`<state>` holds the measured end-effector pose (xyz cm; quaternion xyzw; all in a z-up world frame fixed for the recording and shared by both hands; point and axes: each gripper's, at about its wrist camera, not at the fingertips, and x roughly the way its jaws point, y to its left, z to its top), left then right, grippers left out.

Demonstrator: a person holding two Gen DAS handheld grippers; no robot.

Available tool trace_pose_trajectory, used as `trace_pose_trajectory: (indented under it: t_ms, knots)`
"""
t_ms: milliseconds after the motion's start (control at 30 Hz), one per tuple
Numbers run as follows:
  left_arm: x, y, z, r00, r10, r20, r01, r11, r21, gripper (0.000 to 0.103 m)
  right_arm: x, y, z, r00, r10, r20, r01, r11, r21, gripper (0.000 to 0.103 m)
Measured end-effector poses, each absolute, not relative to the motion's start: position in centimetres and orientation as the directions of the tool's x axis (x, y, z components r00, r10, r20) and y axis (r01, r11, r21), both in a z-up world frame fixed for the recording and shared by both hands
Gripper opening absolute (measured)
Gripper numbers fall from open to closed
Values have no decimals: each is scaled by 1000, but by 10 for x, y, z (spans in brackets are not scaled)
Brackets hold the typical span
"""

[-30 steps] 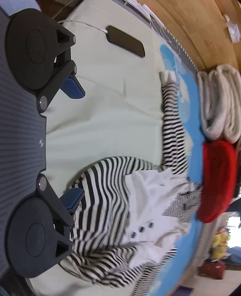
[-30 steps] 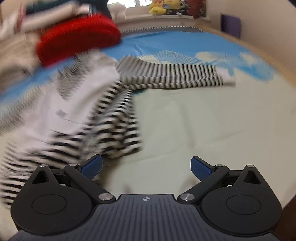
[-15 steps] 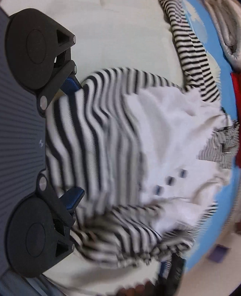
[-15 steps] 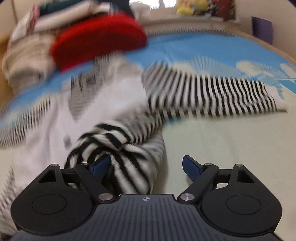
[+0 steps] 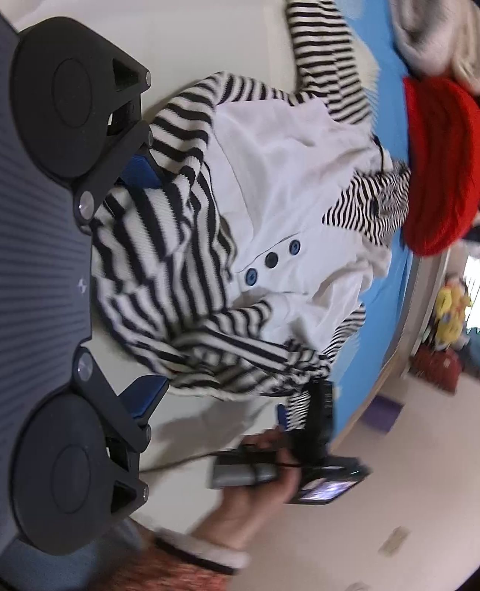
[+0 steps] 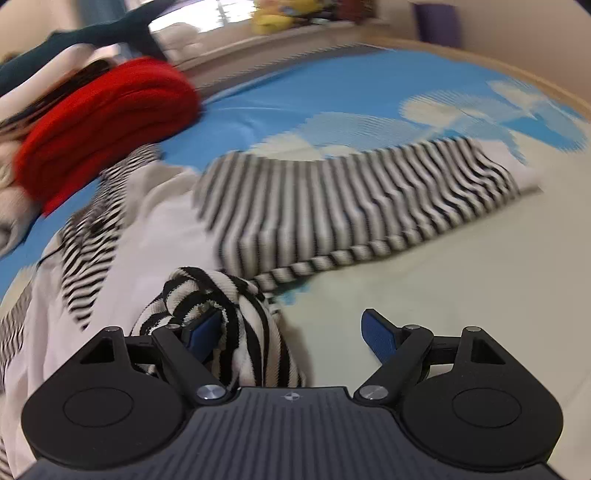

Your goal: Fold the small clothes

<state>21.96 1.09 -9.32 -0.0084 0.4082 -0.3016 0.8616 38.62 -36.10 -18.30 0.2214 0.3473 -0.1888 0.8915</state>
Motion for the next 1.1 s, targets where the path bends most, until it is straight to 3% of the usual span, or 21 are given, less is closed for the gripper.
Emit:
trace_pose_trajectory:
  t_ms: [267,433,467,567,633,733,900,1100]
  knots:
    - [202,20,-109,461,-502,-732,620,772,-139,103,378,-379,-190,658,-166,-735,552,770,320,83]
    - [219,10,-136,570,-282,-772,547,831,100,102,382,-373,-188,666,-158,-729,535,782,320,83]
    - [227,10,-137,579,-266,-771,525,845,103,100,383,-372,-187,668,-150,-729,530,783,325,83]
    - [259,32,-117,607,-317,-729,388,919,-76,98,386,-372,-179,690,-109,-715,498,789,360,83]
    - [286,58,-102,676,-277,-683,206,961,-186,103,386,-375,-167,732,-88,-675,459,796,394,83]
    - [331,90,-103,685,-215,-697,11,959,-285,103,383,-379,-162,759,-114,-641,467,782,414,90]
    - [360,101,-128,576,-183,-797,-82,957,-279,102,392,-377,-186,670,-58,-740,474,801,366,90]
    - [347,79,-134,524,-162,-836,10,983,-184,102,394,-368,-180,626,-1,-780,421,842,337,90]
